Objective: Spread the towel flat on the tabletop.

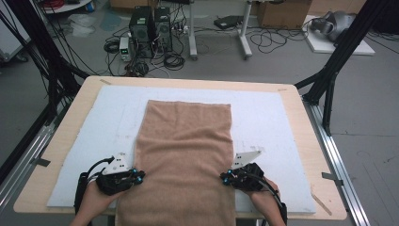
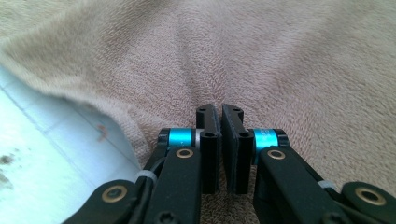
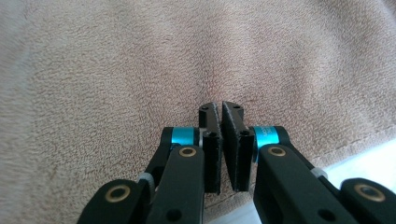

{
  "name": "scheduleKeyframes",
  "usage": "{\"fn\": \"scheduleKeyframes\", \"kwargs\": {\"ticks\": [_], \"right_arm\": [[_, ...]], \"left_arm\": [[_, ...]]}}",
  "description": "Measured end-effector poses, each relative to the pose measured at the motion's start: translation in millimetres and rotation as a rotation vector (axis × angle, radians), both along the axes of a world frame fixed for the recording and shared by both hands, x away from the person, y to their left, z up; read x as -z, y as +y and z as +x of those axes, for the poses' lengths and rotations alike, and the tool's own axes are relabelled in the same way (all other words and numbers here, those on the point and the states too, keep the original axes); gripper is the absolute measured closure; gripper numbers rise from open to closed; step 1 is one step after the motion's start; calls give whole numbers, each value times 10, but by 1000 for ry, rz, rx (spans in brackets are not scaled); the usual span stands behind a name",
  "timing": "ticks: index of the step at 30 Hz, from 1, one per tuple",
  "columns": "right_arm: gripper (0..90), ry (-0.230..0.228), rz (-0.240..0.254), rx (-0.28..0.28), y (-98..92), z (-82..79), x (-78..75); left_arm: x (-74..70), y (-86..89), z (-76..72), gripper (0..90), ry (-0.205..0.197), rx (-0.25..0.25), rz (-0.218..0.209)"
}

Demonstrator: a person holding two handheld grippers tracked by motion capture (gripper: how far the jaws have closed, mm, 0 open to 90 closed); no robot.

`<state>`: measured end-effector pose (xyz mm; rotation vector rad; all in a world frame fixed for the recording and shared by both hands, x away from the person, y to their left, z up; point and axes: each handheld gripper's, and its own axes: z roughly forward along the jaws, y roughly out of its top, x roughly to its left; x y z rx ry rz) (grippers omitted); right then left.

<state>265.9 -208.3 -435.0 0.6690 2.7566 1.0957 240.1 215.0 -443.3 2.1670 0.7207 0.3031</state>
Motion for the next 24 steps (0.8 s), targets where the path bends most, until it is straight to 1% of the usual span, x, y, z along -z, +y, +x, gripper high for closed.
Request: {"fn": "scheduleKeyframes", "kwargs": {"ticks": [3, 4, 5, 6, 7, 9, 10, 11, 12, 13, 14, 15, 16, 17, 19, 21, 22, 24], "right_arm": [[861, 2, 6, -21, -15, -134, -30], [850, -8, 17, -30, -21, -184, -53], [815, -17, 34, -35, -28, -230, -79], [762, -25, 46, -38, -30, -252, -97], [714, -15, 51, -34, -23, -262, -108], [703, -3, 43, -42, 8, -233, -86], [703, -5, 29, -40, 28, -215, -62], [710, 4, 19, -39, 45, -191, -30], [737, 15, 12, -43, 59, -172, 5], [765, 18, 10, -48, 68, -167, 34], [816, 13, 25, -52, 57, -171, 44], [852, 20, 31, -60, 43, -172, 49], [863, 24, 39, -64, 30, -177, 52], [868, 28, 37, -70, 19, -185, 47], [874, 38, 33, -97, -3, -201, 36], [874, 51, 30, -108, -26, -228, 25], [872, 52, 25, -115, -33, -245, 16], [864, 35, 25, -129, -29, -281, -34]], "left_arm": [[-32, 29, -107, 847, -1, 22, -8], [-45, 39, -141, 830, -4, 25, -12], [-58, 49, -159, 777, -4, 29, -13], [-68, 51, -165, 694, -5, 26, -9], [-67, 48, -163, 622, -7, 18, -1], [-45, 48, -127, 589, 2, 13, 10], [-22, 48, -113, 594, 3, 7, 18], [1, 54, -102, 639, 8, 15, 18], [14, 62, -107, 683, 8, 15, 1], [16, 74, -110, 746, 4, 20, -3], [19, 80, -118, 793, 3, 25, -7], [20, 83, -123, 823, 2, 34, -8], [19, 81, -131, 838, 0, 40, -4], [14, 77, -139, 844, -4, 48, 2], [7, 63, -162, 850, 5, 64, -1], [-1, 49, -199, 849, 12, 89, -2], [-8, 43, -219, 846, 15, 97, -10], [-39, 49, -235, 813, 38, 121, -48]]}}
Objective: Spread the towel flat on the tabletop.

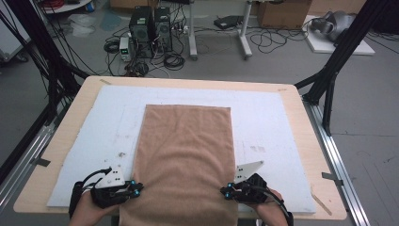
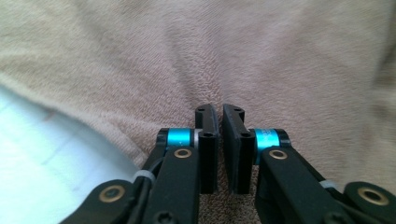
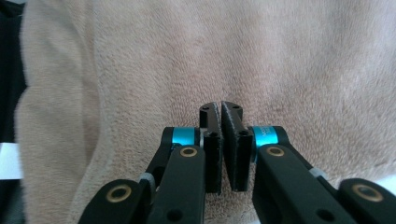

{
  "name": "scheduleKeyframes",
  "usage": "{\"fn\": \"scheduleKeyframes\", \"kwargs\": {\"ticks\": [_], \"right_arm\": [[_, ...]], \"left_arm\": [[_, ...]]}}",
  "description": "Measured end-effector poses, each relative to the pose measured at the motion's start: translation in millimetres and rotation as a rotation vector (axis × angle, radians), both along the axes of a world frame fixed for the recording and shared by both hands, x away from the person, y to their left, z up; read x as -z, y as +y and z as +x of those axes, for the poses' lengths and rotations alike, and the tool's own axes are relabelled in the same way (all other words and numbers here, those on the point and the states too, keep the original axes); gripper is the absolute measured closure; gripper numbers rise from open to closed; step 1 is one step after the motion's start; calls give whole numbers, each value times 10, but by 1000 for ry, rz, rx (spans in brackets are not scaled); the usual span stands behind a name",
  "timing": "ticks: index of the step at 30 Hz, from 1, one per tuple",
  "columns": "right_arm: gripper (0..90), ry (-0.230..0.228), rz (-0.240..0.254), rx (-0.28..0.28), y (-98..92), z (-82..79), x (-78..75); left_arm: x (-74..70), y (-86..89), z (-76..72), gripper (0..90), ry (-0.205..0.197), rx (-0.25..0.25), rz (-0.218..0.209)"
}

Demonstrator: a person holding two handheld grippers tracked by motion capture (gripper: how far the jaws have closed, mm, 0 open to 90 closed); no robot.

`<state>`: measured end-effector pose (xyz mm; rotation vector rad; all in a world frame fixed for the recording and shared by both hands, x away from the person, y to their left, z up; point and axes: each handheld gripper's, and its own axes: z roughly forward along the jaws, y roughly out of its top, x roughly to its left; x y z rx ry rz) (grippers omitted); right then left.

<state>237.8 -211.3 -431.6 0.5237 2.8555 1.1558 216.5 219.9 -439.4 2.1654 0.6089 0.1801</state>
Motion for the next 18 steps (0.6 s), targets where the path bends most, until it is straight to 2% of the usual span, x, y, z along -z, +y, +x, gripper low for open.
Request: {"fn": "scheduleKeyframes", "kwargs": {"ticks": [2, 5, 8, 12, 15, 18], "right_arm": [[824, -16, 28, -4, 24, -10, -70], [780, -24, 48, -11, 100, 56, -91], [768, -10, 22, -41, 173, 116, -25], [781, 6, -11, -64, 218, 130, 65], [780, -2, -10, -76, 218, 127, 60], [725, -27, -4, -50, 202, 151, 32]], "left_arm": [[-34, 6, 17, 742, -4, -5, -5], [-20, 28, 85, 718, -20, -31, 31], [38, 51, 107, 730, -13, -36, 47], [56, 82, 63, 755, -23, -46, 40], [44, 107, 49, 754, -26, -55, 45], [6, 111, 58, 692, -49, -77, 48]]}}
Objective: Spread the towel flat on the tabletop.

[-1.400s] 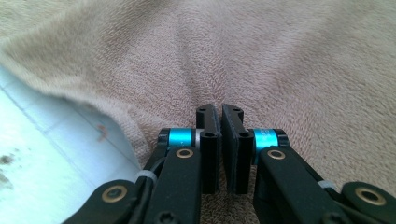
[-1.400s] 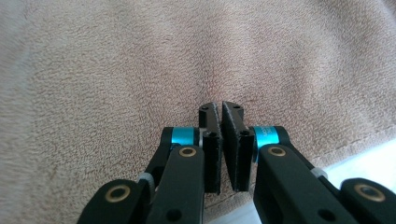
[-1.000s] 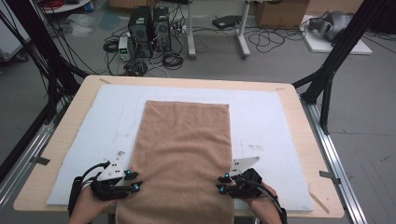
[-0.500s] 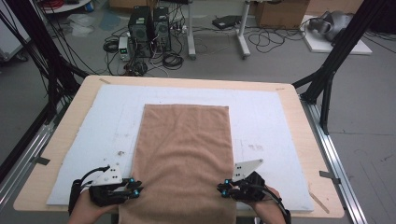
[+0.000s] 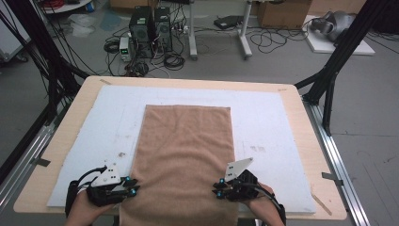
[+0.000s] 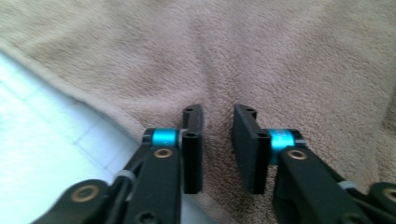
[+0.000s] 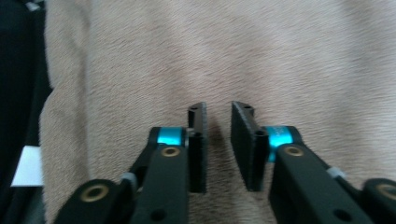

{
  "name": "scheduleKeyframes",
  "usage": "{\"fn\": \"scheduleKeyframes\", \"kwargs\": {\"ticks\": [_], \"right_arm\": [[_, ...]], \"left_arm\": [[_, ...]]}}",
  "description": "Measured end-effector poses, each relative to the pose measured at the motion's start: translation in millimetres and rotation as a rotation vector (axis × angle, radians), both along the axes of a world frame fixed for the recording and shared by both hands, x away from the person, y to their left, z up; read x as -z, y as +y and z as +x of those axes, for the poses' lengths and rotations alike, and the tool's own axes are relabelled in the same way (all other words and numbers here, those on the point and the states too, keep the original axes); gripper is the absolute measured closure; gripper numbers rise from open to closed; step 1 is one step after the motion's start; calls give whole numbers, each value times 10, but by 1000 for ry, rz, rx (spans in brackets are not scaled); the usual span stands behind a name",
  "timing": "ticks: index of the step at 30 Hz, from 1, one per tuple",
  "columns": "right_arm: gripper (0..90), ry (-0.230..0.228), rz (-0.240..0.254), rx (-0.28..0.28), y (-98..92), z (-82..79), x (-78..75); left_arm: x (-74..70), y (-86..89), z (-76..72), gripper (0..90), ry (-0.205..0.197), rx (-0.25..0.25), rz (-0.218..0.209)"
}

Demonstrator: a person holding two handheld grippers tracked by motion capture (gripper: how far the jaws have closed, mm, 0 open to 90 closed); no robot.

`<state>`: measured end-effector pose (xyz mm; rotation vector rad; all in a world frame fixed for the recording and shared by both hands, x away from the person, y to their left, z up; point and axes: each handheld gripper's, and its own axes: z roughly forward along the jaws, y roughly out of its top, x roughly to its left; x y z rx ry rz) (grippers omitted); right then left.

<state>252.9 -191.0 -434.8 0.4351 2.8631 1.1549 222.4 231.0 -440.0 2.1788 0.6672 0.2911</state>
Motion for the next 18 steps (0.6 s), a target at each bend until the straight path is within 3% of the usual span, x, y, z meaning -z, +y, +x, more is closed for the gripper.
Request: {"fn": "scheduleKeyframes", "kwargs": {"ticks": [5, 9, 18], "right_arm": [[602, -18, 48, 117, -117, 170, -74], [486, -34, 79, 191, -198, 332, -144], [307, -60, 119, 285, -266, 644, -310]], "left_arm": [[-97, 20, 132, 592, -34, -60, -25], [-153, 34, 272, 536, -28, -87, -63], [-203, 9, 525, 416, -41, -144, -90]]}}
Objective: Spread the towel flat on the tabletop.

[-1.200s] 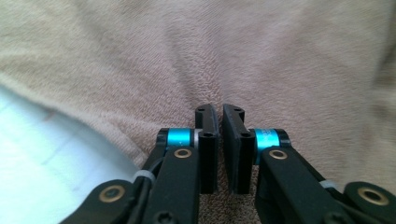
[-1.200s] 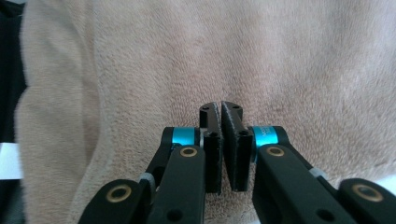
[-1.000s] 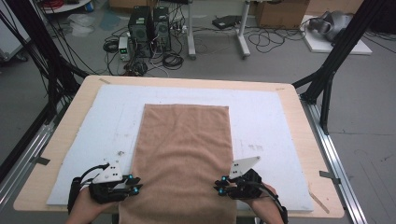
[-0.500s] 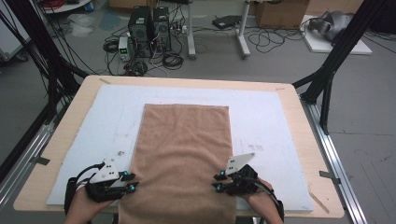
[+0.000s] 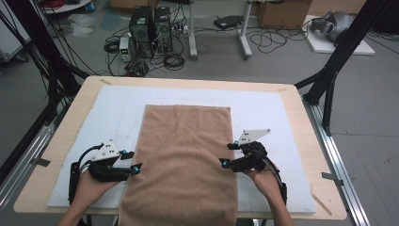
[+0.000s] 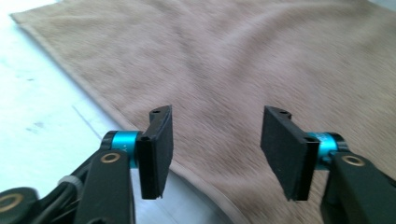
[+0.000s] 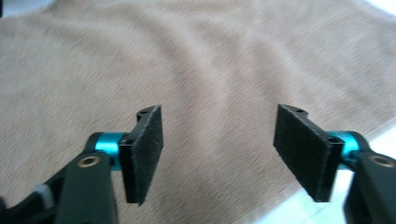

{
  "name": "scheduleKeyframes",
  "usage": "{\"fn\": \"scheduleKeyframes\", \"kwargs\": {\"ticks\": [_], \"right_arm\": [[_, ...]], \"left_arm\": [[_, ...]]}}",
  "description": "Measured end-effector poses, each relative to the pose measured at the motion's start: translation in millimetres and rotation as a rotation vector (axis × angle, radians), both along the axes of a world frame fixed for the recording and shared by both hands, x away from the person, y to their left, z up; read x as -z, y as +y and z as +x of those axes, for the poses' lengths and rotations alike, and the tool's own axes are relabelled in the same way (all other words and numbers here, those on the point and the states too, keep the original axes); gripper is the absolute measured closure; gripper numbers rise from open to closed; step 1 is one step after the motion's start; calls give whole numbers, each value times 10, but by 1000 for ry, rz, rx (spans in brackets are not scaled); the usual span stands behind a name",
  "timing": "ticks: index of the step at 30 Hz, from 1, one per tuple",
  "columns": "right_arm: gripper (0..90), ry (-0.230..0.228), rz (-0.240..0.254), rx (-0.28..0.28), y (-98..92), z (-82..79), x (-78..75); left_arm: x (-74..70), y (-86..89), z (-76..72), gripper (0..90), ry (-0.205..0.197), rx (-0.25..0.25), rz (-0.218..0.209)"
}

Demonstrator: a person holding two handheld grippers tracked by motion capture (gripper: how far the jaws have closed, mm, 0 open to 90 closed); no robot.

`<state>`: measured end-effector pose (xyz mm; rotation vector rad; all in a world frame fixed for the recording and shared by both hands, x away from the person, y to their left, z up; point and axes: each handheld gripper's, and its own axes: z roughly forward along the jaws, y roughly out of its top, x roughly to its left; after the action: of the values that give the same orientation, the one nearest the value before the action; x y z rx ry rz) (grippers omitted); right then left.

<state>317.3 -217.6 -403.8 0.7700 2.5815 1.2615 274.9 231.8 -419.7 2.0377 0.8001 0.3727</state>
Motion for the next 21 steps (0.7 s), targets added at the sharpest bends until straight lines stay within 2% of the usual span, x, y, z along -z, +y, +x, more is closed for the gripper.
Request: {"fn": "scheduleKeyframes", "kwargs": {"ticks": [5, 8, 10, 16, 21], "right_arm": [[290, -21, -15, 11, 45, 92, -74], [275, -36, -22, 10, 76, 137, -132], [271, -41, -27, 11, 96, 168, -173], [264, -35, -39, -5, 148, 207, -212], [257, -4, -38, -6, 153, 237, -127]], "left_arm": [[-54, -59, 91, 374, -7, -9, 5], [-92, -79, 141, 368, -10, -10, -10], [-107, -88, 178, 364, -4, -8, 2], [-128, -103, 209, 353, -9, -14, 13], [-93, -78, 278, 348, 9, -32, 14]]}}
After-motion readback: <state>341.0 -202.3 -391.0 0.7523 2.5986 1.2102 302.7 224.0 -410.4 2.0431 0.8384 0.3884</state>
